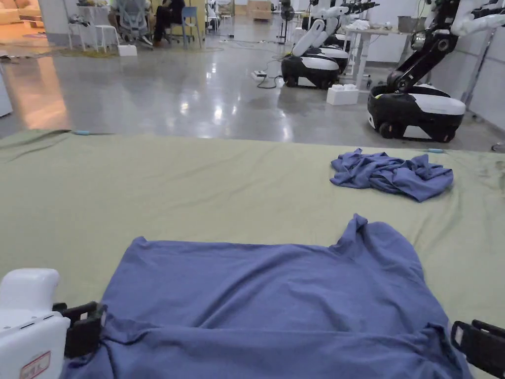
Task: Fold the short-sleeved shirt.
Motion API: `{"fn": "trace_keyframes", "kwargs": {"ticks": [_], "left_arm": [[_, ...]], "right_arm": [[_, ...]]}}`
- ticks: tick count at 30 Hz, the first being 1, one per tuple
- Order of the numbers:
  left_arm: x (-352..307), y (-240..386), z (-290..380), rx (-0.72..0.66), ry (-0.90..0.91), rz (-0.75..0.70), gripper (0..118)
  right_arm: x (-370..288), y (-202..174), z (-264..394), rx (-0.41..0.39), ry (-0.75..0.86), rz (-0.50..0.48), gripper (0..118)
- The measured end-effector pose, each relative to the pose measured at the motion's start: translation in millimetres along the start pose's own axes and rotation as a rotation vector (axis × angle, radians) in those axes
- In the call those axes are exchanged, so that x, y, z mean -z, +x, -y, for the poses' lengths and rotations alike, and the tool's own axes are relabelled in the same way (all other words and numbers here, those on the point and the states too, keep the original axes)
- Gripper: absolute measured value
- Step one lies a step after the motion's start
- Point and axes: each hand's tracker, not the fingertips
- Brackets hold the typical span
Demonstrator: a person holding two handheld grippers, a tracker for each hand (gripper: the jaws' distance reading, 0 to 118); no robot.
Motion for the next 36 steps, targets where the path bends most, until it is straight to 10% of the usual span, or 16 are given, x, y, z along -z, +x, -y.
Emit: {"fn": "trace_keyframes", "kwargs": {"ticks": [4,9,11,15,17,18,19,27,28,30,31,36], "left_arm": [[-60.4,-9.2,22.3,-0.031,0.046,0.026,59],[-74.8,-4.3,70.3,-0.157,-0.096,0.066,60],[-76.4,-0.3,90.5,-0.196,-0.121,0.058,79],[-79.5,1.6,109.8,-0.232,-0.13,0.067,79],[-85.0,-0.6,109.0,-0.233,-0.113,0.081,55],[-84.6,-0.9,106.5,-0.233,-0.111,0.082,9],[-84.6,2.1,107.9,-0.248,-0.056,-0.004,0],[-65.5,-4.7,82.4,-0.188,-0.076,0.066,0],[-56.8,-12.8,71.5,-0.193,-0.072,0.069,13],[-34.9,-18.8,65.8,-0.205,-0.089,0.085,88],[-21.2,-20.1,63.6,-0.2,-0.147,0.098,104],[18.9,-13.5,56.9,-0.121,-0.249,0.121,103]], "right_arm": [[-66.6,-1.5,26.6,-0.059,0.107,0.043,92],[-83.1,-15.4,87.9,-0.076,-0.123,-0.028,92],[-89.0,-25.3,112.1,-0.047,-0.163,-0.053,92],[-104.9,-36.0,123.0,0.038,-0.159,-0.113,73],[-105.8,-37.8,119.5,0.004,-0.165,-0.069,5],[-105.7,-38.1,118.7,-0.026,-0.18,-0.082,5],[-106.3,-40.5,118.0,-0.067,-0.192,-0.068,5],[-106.4,-40.0,113.4,-0.014,-0.16,-0.071,5],[-106.2,-40.5,113.2,-0.013,-0.159,-0.067,5],[-106.5,-40.1,110.9,-0.018,-0.155,-0.057,5],[-106.8,-40.2,110.7,-0.022,-0.154,-0.053,5],[-105.8,-33.8,109.9,0.006,-0.166,-0.048,5]]}}
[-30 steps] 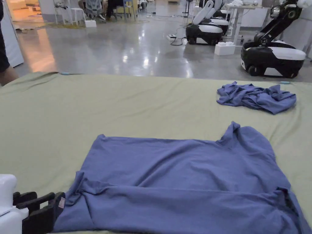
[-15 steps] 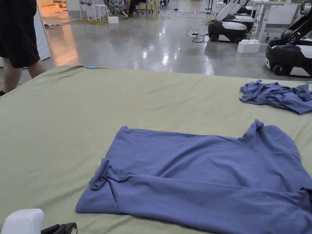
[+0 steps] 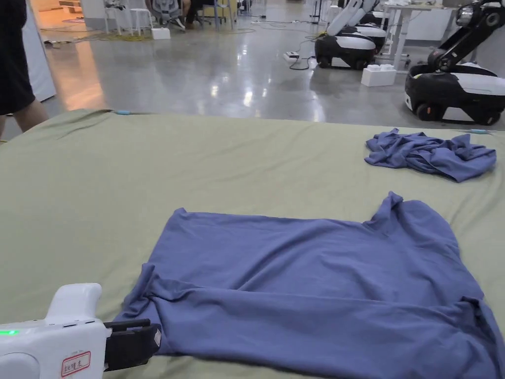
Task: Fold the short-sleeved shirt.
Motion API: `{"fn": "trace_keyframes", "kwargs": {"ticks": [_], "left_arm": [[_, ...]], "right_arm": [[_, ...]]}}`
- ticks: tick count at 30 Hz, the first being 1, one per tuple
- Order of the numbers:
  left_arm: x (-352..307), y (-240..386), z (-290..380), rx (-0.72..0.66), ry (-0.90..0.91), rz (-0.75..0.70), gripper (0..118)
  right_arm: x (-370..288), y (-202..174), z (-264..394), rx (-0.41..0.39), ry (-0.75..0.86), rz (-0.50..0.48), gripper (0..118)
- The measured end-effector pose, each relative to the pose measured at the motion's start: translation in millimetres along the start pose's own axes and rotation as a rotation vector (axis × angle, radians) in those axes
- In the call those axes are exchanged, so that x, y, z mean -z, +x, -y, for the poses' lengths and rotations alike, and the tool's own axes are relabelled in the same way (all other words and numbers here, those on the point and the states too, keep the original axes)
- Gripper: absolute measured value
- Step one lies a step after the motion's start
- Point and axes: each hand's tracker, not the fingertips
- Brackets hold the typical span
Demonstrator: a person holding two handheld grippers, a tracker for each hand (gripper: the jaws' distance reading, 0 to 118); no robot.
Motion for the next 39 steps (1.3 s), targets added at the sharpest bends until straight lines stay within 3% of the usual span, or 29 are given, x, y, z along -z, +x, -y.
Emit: {"fn": "trace_keyframes", "kwargs": {"ticks": [3,4,6,8,10,13,15,18,24,25,26,27,34,39], "left_arm": [[18.8,5.4,5.1,0.087,-0.023,-0.114,82],[18.8,5.4,4.2,0.055,-0.036,-0.097,67],[5.1,1.9,4.1,0.017,0.015,-0.083,7],[-1.5,0.0,2.2,-0.021,0.036,-0.095,7],[4.5,-4.4,0.9,-0.094,-0.016,-0.056,7],[8.4,-3.5,-0.6,-0.093,-0.008,-0.059,7],[8.5,-3.1,-1.3,-0.079,-0.012,-0.059,7],[8.5,-2.5,-1.3,-0.061,-0.015,-0.057,7],[8.5,-0.2,-0.8,-0.047,-0.02,-0.066,7],[8.7,1.0,-1.5,-0.037,-0.022,-0.07,7],[8.9,2.0,-1.8,-0.028,-0.023,-0.075,7],[9.0,2.9,-2.1,-0.019,-0.025,-0.08,7],[-1.0,7.4,-2.7,-0.005,-0.016,-0.094,7],[-41.8,15.3,-4.9,0.031,0.033,-0.039,7]], "right_arm": [[-0.6,2.4,-0.8,0.004,-0.001,0.016,5],[-1.2,3.0,-1.5,-0.004,-0.001,0.025,5],[-0.9,5.3,-4.7,-0.019,0.001,0.046,5],[3.6,11.3,-11.8,-0.008,0.014,0.077,5],[13.6,22.6,-21.0,0.063,0.043,0.098,11],[33.5,37.5,-32.6,0.119,0.047,0.094,55],[45.7,39.7,-37.5,0.108,0.046,0.1,59],[68.1,37.1,-42.4,0.037,0.0,0.138,59],[94.2,22.5,-46.4,-0.051,-0.027,0.087,58],[97.5,20.4,-47.9,-0.101,-0.03,0.101,40],[102.3,19.8,-49.0,-0.122,-0.035,0.101,15],[108.2,19.9,-50.5,-0.109,-0.049,0.097,10],[87.7,30.8,-53.6,-0.031,-0.048,0.065,10],[46.5,33.7,-53.0,-0.046,-0.009,0.06,10]]}}
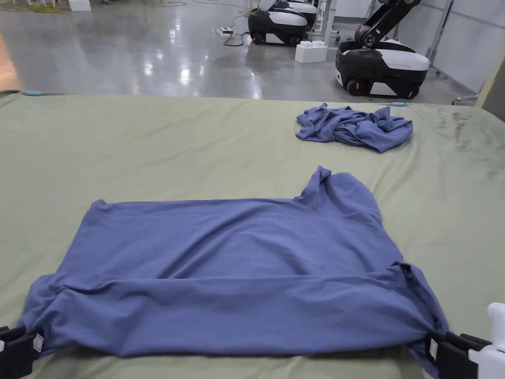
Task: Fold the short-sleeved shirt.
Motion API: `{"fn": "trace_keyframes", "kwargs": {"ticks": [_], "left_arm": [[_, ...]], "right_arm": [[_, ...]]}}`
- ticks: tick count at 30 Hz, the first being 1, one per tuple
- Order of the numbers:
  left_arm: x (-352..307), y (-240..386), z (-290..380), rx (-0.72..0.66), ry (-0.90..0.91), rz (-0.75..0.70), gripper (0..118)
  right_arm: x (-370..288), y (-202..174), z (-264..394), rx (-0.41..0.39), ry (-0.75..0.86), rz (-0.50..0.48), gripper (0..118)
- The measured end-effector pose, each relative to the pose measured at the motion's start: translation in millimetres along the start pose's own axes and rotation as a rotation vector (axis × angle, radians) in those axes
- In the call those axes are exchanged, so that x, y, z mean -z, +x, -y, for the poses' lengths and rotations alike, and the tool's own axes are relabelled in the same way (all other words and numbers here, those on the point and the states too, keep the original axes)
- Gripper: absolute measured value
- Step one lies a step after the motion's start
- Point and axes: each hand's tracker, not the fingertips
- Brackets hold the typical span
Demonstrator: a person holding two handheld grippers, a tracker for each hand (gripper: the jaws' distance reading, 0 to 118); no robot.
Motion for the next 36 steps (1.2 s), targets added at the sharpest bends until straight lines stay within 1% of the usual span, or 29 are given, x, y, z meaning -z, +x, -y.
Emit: {"fn": "trace_keyframes", "kwargs": {"ticks": [3,6,8,9,12,13,15,16,18,19,21,22,23,24,25,26,27,28,30,31,32,34,35,36], "left_arm": [[-30.9,-0.4,-0.2,0.0,0.02,0.031,7],[-58.1,-3.7,8.9,0.003,0.037,0.023,7],[-65.0,-10.3,20.4,0.01,0.031,-0.003,7],[-62.1,-14.6,28.3,-0.001,-0.002,-0.028,7],[-43.8,-26.3,55.1,-0.091,-0.101,-0.013,7],[-35.0,-27.1,64.3,-0.092,-0.128,-0.02,7],[-21.0,-25.3,80.8,-0.059,-0.134,-0.031,7],[-21.5,-25.1,83.7,-0.062,-0.086,-0.03,7],[-27.3,-30.4,77.2,-0.115,-0.084,-0.009,7],[-29.8,-35.3,76.3,-0.136,-0.078,0.02,13],[-40.5,-40.9,72.7,-0.161,-0.085,0.038,30],[-49.2,-41.0,69.9,-0.175,-0.095,0.02,41],[-57.5,-40.8,68.7,-0.181,-0.091,0.008,56],[-69.1,-40.5,69.1,-0.182,-0.063,-0.006,78],[-80.4,-40.6,69.0,-0.174,-0.013,-0.021,84],[-89.3,-39.6,69.0,-0.164,0.016,-0.022,84],[-99.4,-38.0,68.7,-0.144,0.05,-0.024,84],[-106.0,-35.1,68.0,-0.136,0.065,-0.026,84],[-112.0,-28.8,66.1,-0.124,0.079,-0.03,84],[-112.3,-25.4,64.4,-0.114,0.077,-0.035,84],[-111.8,-23.2,63.8,-0.103,0.079,-0.039,84],[-107.3,-18.9,62.0,-0.072,0.071,-0.034,84],[-105.2,-18.4,61.3,-0.068,0.069,-0.033,84],[-102.7,-18.2,60.2,-0.068,0.068,-0.032,84]], "right_arm": [[-27.9,-0.3,0.5,-0.005,0.014,-0.011,10],[-51.3,1.5,7.1,-0.006,0.016,0.022,10],[-58.8,6.0,15.9,-0.011,0.0,0.037,10],[-58.8,8.0,22.4,-0.011,-0.021,0.048,10],[-45.8,10.0,43.2,0.006,-0.11,0.03,10],[-39.0,9.3,49.1,0.008,-0.14,0.043,10],[-25.1,10.9,61.3,-0.007,-0.154,0.071,10],[-21.9,10.4,64.0,-0.006,-0.152,0.069,10],[-23.6,12.7,63.0,0.015,-0.135,0.064,10],[-26.4,15.1,60.5,0.031,-0.129,0.053,11],[-36.5,21.1,53.5,0.088,-0.129,-0.002,11],[-50.6,22.4,49.4,0.113,-0.09,-0.023,12],[-62.9,21.4,46.7,0.128,-0.032,-0.039,16],[-79.0,18.2,42.7,0.129,0.044,-0.068,24],[-93.3,13.6,38.4,0.104,0.106,-0.07,37],[-103.2,10.1,35.3,0.073,0.155,-0.056,51],[-111.3,3.3,31.2,0.02,0.191,-0.039,70],[-113.4,-3.0,27.6,-0.03,0.196,-0.034,80],[-116.3,-18.7,21.8,-0.11,0.164,-0.017,83],[-116.3,-22.7,20.0,-0.112,0.165,0.027,82],[-116.5,-22.4,19.6,-0.1,0.166,0.043,82],[-121.0,-15.2,22.8,-0.039,0.22,0.128,82],[-124.8,-9.4,24.6,0.001,0.235,0.13,82],[-130.1,-2.1,26.2,0.057,0.238,0.085,81]]}}
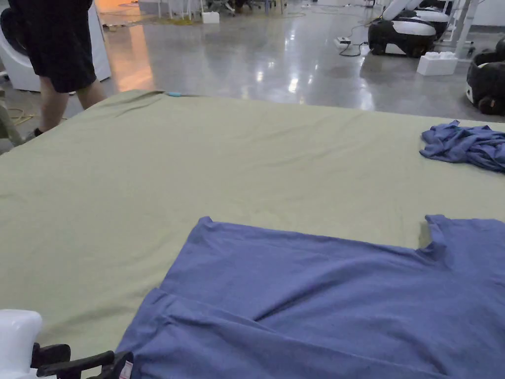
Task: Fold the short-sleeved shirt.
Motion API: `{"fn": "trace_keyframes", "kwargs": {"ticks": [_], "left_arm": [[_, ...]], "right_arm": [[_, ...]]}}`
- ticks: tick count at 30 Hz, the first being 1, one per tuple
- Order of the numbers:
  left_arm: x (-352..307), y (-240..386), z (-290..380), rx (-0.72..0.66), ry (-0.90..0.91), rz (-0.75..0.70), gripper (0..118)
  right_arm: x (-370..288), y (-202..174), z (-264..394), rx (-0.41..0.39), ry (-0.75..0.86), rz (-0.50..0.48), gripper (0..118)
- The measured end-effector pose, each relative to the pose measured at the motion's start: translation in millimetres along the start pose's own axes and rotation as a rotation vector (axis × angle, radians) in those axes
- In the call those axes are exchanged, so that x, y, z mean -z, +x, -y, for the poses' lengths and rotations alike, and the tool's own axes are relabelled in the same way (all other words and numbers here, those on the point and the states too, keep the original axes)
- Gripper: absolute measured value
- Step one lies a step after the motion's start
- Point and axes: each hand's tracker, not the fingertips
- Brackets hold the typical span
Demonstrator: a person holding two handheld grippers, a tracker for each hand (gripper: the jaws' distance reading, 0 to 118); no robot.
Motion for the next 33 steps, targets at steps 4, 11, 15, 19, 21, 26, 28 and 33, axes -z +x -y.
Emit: {"fn": "trace_keyframes", "kwargs": {"ticks": [4,11,15,19,21,26,28,33], "left_arm": [[1.7,1.0,-4.5,-0.098,0.013,0.068,0],[2.5,7.7,-27.9,-0.086,0.027,0.118,0],[35.3,-6.1,-84.7,-0.092,0.076,0.174,0],[117.5,-31.7,-148.8,-0.142,0.075,0.256,73],[171.7,-43.2,-172.6,-0.215,0.013,0.244,102],[271.6,-34.0,-200.2,-0.121,-0.138,0.163,102],[300.8,-26.0,-198.7,-0.045,-0.197,0.094,102],[314.3,-13.0,-190.0,-0.033,-0.2,0.104,100]], "right_arm": [[-5.1,10.8,11.4,0.165,-0.019,-0.222,2],[29.3,-17.5,23.1,0.024,-0.169,-0.207,2],[40.6,-29.2,15.2,0.016,-0.172,-0.26,2],[50.1,-42.0,4.8,-0.012,-0.175,-0.282,2],[55.2,-46.5,0.6,-0.01,-0.182,-0.287,2],[63.2,-55.5,-7.1,-0.032,-0.204,-0.246,2],[67.7,-55.7,-10.0,-0.041,-0.216,-0.226,2],[80.7,-54.0,-17.4,-0.067,-0.253,-0.183,2]]}}
